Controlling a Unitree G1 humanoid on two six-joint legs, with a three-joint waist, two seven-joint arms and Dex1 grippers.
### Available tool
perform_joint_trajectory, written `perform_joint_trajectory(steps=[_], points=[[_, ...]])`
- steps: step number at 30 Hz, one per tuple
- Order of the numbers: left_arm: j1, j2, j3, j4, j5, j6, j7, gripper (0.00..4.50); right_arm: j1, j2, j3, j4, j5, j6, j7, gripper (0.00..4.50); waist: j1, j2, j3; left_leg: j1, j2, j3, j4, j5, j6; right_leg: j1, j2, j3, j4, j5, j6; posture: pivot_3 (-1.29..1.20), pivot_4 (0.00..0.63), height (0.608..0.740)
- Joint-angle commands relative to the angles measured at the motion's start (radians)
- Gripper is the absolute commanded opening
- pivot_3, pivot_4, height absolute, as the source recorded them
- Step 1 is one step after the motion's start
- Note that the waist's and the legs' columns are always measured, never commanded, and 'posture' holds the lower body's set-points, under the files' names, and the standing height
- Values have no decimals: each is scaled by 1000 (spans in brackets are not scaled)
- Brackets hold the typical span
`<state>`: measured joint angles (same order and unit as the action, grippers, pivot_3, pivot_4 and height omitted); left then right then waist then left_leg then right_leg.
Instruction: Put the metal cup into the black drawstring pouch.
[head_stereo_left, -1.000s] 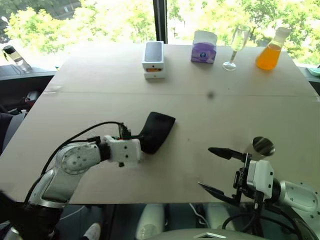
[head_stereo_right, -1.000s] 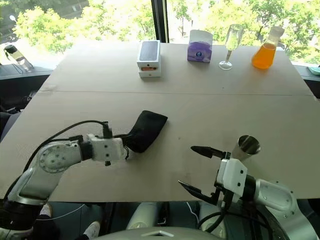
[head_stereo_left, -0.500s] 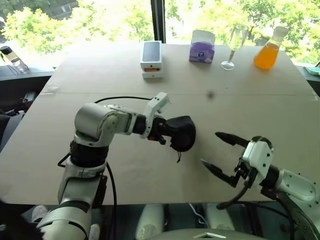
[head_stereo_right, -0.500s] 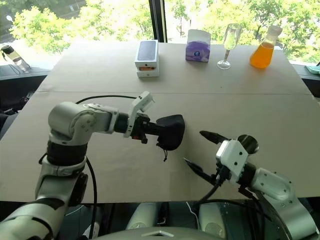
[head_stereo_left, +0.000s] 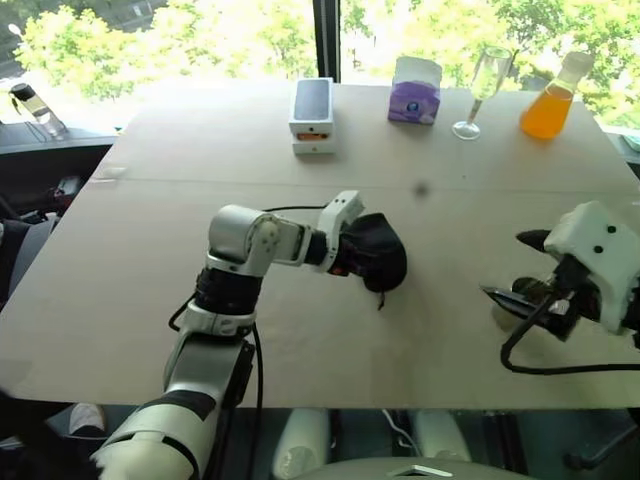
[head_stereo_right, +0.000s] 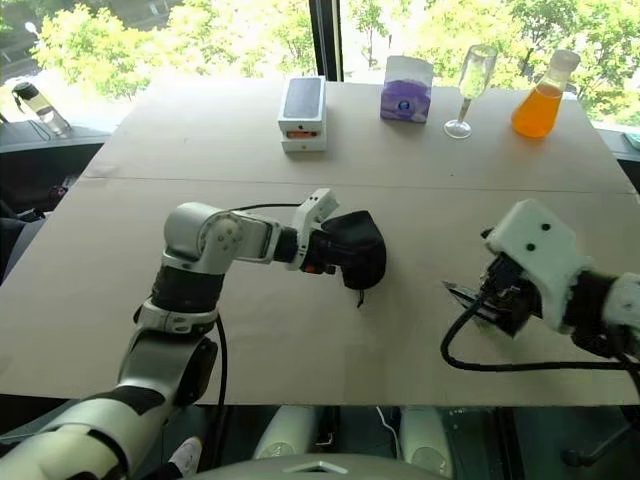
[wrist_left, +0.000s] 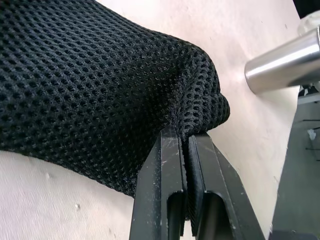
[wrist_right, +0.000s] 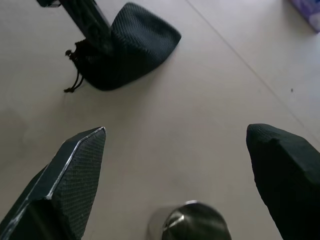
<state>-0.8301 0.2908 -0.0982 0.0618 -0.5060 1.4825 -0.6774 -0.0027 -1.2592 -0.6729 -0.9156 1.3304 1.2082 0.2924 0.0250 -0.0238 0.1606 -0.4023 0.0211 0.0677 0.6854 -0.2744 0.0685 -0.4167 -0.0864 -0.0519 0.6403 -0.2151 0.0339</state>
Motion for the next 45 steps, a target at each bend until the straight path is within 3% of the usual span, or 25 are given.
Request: perform_joint_trajectory(steps=[1, 10, 13, 15, 19, 20, 21, 26, 30, 34, 38, 45], points=[[-34, -35, -11, -1, -2, -52, 22, 132, 65, -32, -24, 13, 42, 77, -70, 4500, 1, 0, 0, -1, 0, 0, 0, 0, 0, 0, 0, 0, -1, 0, 0, 0, 150, 737], [-28, -97, -19, -39, -10, -76, 85, 132, 154, -24, 89, 84, -30, 90, -85, 4500, 1, 0, 0, -11, -4, 0, 5, 0, 1, -7, 3, 0, -3, 1, 8, 0, 150, 737], [-28, -113, -16, -41, -3, -84, 111, 0, 127, -7, 157, 118, -66, 69, -77, 3738, 1, 0, 0, -11, -4, -1, 5, 0, 1, -7, 3, -1, -2, 1, 8, 0, 150, 737], [-27, -118, -15, -43, -2, -89, 123, 0, 110, 1, 203, 137, -73, 67, -72, 2616, 2, 0, 0, -12, -4, -2, 5, 0, 1, -7, 3, -1, -2, 1, 8, 0, 150, 737], [-24, -121, -6, -58, -12, -84, 136, 0, 106, 22, 298, 168, -153, 50, -60, 921, 0, 0, 0, -12, -4, -2, 5, 0, 1, -7, 4, -2, -3, 1, 9, 0, 150, 737], [-22, -120, -6, -62, -15, -82, 138, 0, 106, 28, 314, 175, -175, 45, -55, 249, 0, 0, 0, -12, -4, -2, 5, 0, 1, -7, 4, -2, -3, 1, 9, 0, 150, 737], [-21, -119, -6, -66, -17, -81, 139, 0, 104, 35, 329, 181, -195, 41, -51, 36, 0, -1, -1, -12, -4, -2, 5, 0, 1, -7, 3, -2, -2, 1, 9, 0, 150, 737], [-21, -121, 7, -64, -29, -71, 147, 0, 93, 79, 306, 183, -221, 17, -14, 36, -4, -4, -2, -11, -4, -3, 5, 0, 0, -6, 4, -3, -2, 1, 9, 0, 150, 737], [-35, -139, 41, -46, -39, -43, 160, 0, 58, 208, 222, 140, -48, -75, 21, 36, -9, -4, -2, -12, -4, -3, 6, 0, 0, -6, 4, -3, -2, 1, 9, 0, 150, 737], [-48, -150, 69, -31, -49, -19, 171, 0, 2, 385, 287, 168, 96, -183, -115, 36, -10, -5, -2, -11, -4, -4, 6, 0, 0, -6, 4, -4, 0, 1, 9, 0, 150, 737], [-64, -159, 95, -35, -62, 18, 181, 0, -14, 601, 392, 184, 61, -290, -200, 36, -8, -3, -2, -12, -4, -4, 7, 0, 0, -6, 5, -4, 1, 1, 9, 0, 150, 737], [-74, -143, 99, -67, -87, 75, 174, 0, -13, 731, 497, 226, -101, -372, -229, 36, -10, -2, -2, -11, -5, -3, 7, 0, 0, -7, 4, -5, 1, 1, 9, 0, 150, 737]])
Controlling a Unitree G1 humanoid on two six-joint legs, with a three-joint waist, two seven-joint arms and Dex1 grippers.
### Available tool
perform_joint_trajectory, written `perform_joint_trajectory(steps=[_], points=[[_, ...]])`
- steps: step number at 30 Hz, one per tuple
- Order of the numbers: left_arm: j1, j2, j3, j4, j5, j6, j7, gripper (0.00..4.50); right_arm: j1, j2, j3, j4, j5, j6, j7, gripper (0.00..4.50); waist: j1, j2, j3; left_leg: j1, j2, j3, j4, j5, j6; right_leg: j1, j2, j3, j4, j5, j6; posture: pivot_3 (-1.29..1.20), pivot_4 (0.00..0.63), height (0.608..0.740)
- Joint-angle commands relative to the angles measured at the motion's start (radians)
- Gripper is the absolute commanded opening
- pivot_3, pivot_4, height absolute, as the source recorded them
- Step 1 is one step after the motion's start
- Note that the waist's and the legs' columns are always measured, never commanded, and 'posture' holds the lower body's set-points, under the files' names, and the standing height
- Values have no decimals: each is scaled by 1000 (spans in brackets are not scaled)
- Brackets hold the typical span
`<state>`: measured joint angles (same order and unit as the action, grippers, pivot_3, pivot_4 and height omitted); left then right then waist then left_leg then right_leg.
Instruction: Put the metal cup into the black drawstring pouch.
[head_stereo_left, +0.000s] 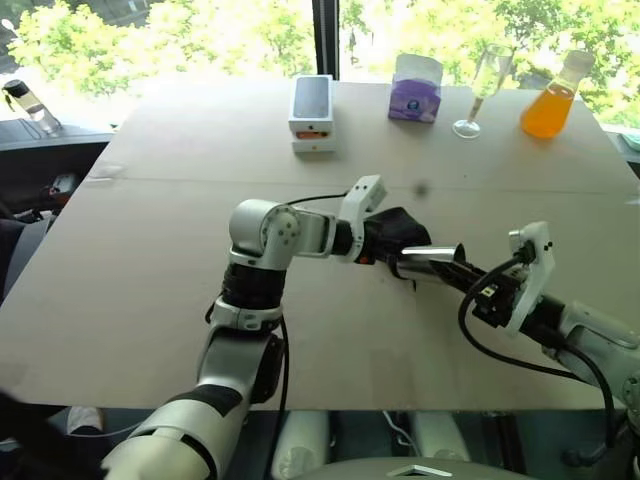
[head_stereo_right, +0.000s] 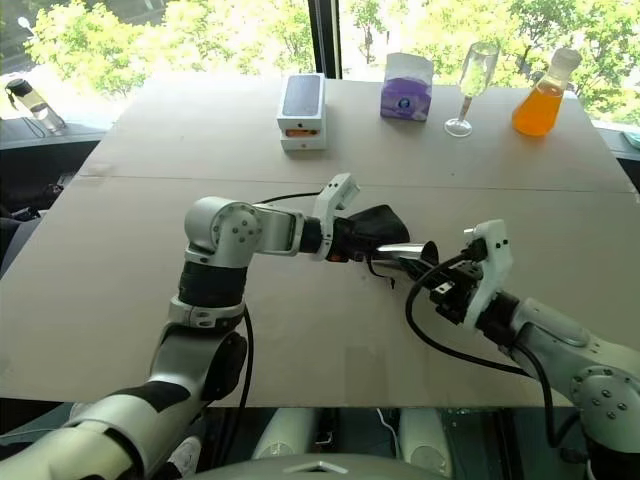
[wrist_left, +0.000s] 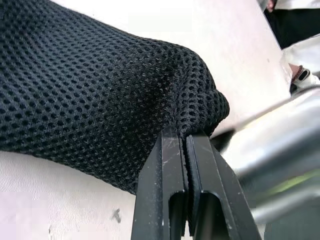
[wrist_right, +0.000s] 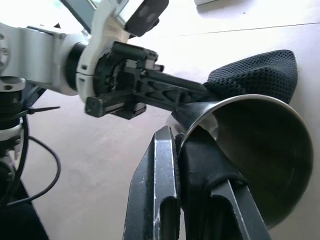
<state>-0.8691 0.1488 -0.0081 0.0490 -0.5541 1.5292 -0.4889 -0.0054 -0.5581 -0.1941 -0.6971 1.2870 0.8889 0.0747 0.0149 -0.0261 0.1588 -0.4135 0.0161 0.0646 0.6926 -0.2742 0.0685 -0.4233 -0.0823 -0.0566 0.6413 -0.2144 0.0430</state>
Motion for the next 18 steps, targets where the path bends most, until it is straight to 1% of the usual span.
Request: perform_joint_trajectory(steps=[1, 10, 15, 18], points=[[-36, 3, 7, -61, -45, 37, -19, 0, -15, 43, 27, 19, -81, -62, -11, 36, 0, 0, 0, 0, 0, 0, 0, 0, 0, 0, 0, 0, 0, 0, 0, 0, 150, 737], [-35, 5, 0, -99, -72, 71, -31, 0, -49, 140, 115, 106, -257, -126, 22, 36, 0, 1, 0, 0, 0, 0, 0, 0, 0, 0, 0, 0, 0, 0, 0, 0, 150, 737], [-46, 1, 5, -102, -86, 80, -37, 0, -72, 206, 168, 138, -296, -139, 61, 36, -2, 1, 0, 0, 0, 0, 0, 0, 0, 0, 1, 0, 1, 0, 0, 0, 150, 737], [-47, -2, 15, -106, -95, 70, -44, 0, -82, 254, 171, 154, -264, -139, 92, 36, -2, 1, 0, 1, 0, 0, 0, 0, 0, 0, 1, 0, 1, 0, 0, 0, 150, 737]])
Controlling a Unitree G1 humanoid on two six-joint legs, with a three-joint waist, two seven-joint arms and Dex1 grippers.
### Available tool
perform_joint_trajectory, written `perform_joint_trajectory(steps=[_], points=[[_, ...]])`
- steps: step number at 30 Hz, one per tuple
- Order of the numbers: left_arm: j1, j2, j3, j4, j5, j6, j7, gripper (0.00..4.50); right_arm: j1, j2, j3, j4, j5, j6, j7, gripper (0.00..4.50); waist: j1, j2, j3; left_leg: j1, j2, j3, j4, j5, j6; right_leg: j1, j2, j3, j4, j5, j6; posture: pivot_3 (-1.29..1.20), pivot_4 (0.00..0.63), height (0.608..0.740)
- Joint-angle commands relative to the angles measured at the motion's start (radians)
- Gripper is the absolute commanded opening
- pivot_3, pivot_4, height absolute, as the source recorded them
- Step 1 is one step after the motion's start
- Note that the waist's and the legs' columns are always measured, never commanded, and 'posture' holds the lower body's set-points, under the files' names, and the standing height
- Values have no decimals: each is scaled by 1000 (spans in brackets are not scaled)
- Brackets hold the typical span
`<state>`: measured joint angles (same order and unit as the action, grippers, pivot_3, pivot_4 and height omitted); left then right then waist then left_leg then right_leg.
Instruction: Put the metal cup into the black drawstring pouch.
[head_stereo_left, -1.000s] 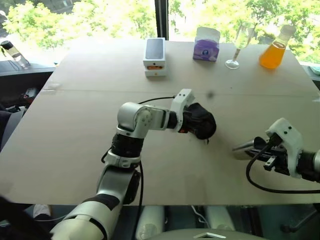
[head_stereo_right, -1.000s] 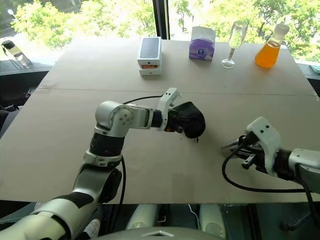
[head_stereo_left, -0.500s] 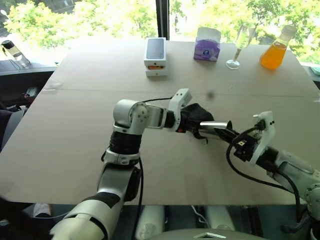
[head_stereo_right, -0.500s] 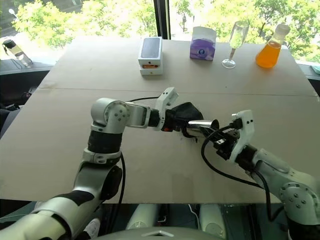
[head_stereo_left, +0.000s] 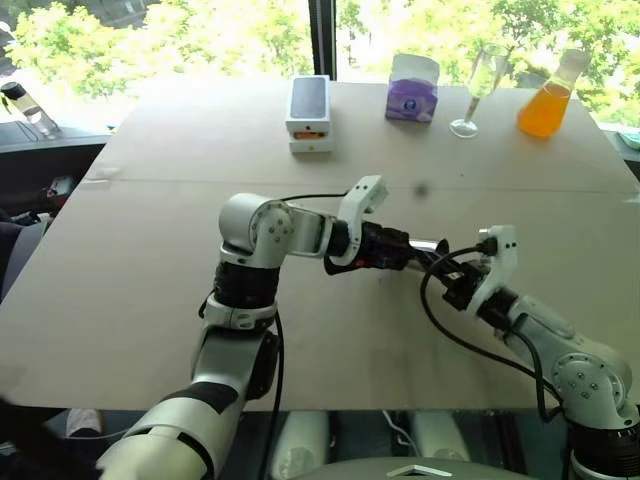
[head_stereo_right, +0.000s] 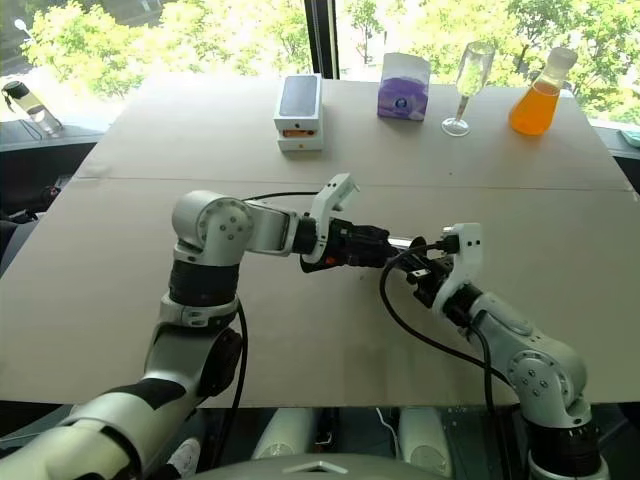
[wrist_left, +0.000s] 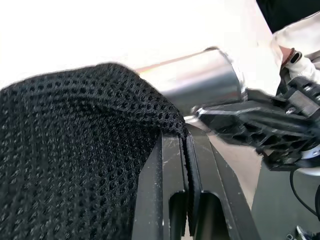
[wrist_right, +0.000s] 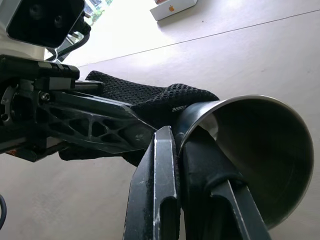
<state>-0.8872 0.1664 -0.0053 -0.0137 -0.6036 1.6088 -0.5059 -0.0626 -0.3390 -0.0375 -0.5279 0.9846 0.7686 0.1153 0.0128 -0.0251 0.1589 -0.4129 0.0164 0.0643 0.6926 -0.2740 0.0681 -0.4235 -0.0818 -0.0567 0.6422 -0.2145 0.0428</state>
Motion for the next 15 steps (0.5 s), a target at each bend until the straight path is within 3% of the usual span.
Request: perform_joint_trajectory(steps=[1, 10, 13, 15], points=[[-30, -21, 21, -41, -49, -9, -28, 0, -25, 51, 9, -11, 62, -18, 64, 36, 0, 0, 0, 0, 0, 0, 0, 0, 0, 0, 0, 0, 0, 0, 0, 0, 150, 737], [-52, -78, 224, 66, -111, 6, 40, 0, -38, 204, -110, 104, 331, -13, 52, 36, 0, 1, 0, 0, 0, 0, 0, 0, 0, 0, 0, 0, 0, 0, 0, 0, 150, 737], [-71, -159, 410, 107, -170, 6, 72, 0, -60, 234, -118, 136, 383, -15, 22, 36, 0, 1, 0, 0, 0, 0, 0, 0, 0, 0, 0, 0, 0, 0, 0, 0, 150, 737], [-77, -184, 467, 111, -195, 6, 79, 0, -73, 225, -96, 144, 353, -5, 37, 36, -1, 1, 0, 0, 0, 0, 0, 0, 0, 0, 0, 0, 0, 0, 0, 0, 150, 737]])
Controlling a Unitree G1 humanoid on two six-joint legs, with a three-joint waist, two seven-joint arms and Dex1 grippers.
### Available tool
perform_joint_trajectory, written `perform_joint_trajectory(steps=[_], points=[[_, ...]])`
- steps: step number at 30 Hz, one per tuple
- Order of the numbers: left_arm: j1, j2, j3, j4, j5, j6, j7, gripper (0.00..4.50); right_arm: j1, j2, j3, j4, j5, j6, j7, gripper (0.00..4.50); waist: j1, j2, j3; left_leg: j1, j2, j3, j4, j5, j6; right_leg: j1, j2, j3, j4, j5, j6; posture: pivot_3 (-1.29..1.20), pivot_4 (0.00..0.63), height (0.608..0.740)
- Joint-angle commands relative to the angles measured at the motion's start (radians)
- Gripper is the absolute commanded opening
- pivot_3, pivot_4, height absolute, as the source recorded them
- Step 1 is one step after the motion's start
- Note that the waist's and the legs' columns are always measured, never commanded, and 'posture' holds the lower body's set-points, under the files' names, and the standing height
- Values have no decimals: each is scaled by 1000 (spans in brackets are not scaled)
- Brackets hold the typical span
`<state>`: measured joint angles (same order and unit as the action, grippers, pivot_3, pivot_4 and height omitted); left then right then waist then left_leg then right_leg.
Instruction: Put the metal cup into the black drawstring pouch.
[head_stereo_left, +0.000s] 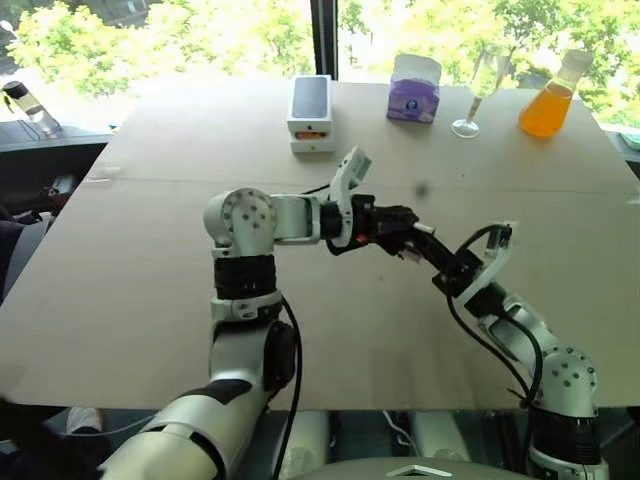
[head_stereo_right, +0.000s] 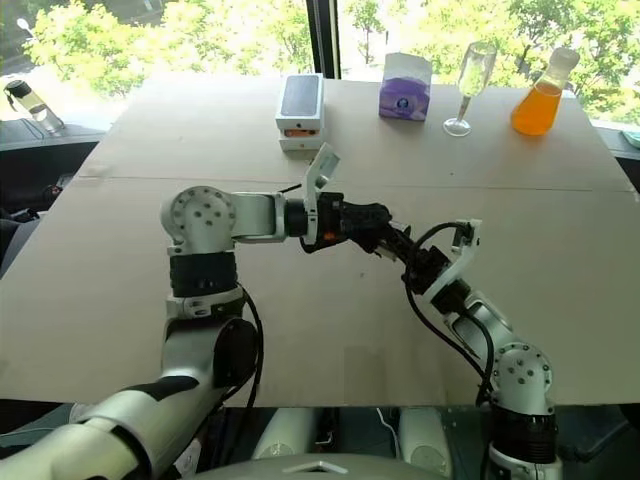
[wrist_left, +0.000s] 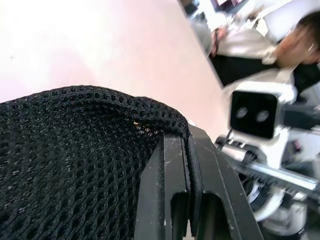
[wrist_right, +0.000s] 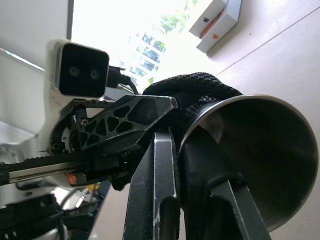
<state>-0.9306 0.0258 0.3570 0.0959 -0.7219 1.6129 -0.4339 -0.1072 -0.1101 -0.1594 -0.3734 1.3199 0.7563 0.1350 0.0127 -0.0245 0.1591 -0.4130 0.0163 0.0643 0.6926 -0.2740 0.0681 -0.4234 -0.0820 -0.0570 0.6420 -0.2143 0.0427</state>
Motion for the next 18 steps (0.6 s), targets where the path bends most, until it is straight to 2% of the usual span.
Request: perform_joint_trajectory(steps=[1, 8, 14, 18], points=[[-34, -37, 99, 10, -87, 1, 16, 0, -36, -19, 53, -10, -29, 11, 41, 36, -1, 0, 0, 0, 0, 0, 0, 0, 0, 0, 0, 0, 0, 0, 0, 0, 150, 737], [-20, -13, 20, 3, -151, 1, 9, 0, -105, -144, 275, -7, -428, -87, 189, 36, -2, 0, 0, 0, -1, 0, 0, 0, 0, 0, 0, 0, 0, 0, 0, 0, 150, 737], [61, 49, -81, -67, -173, 1, 1, 0, -146, -182, 376, 36, -707, -352, 383, 36, -2, 0, 0, 0, -1, 0, 0, 0, 0, 0, 0, 0, 0, 0, 0, 0, 150, 737], [103, 112, -166, -101, -126, -81, -52, 0, -193, -270, 484, 107, -959, -533, 506, 36, -1, 0, 0, 0, -1, 0, 0, 1, -1, 0, 0, 0, 0, 0, 0, 0, 150, 737]])
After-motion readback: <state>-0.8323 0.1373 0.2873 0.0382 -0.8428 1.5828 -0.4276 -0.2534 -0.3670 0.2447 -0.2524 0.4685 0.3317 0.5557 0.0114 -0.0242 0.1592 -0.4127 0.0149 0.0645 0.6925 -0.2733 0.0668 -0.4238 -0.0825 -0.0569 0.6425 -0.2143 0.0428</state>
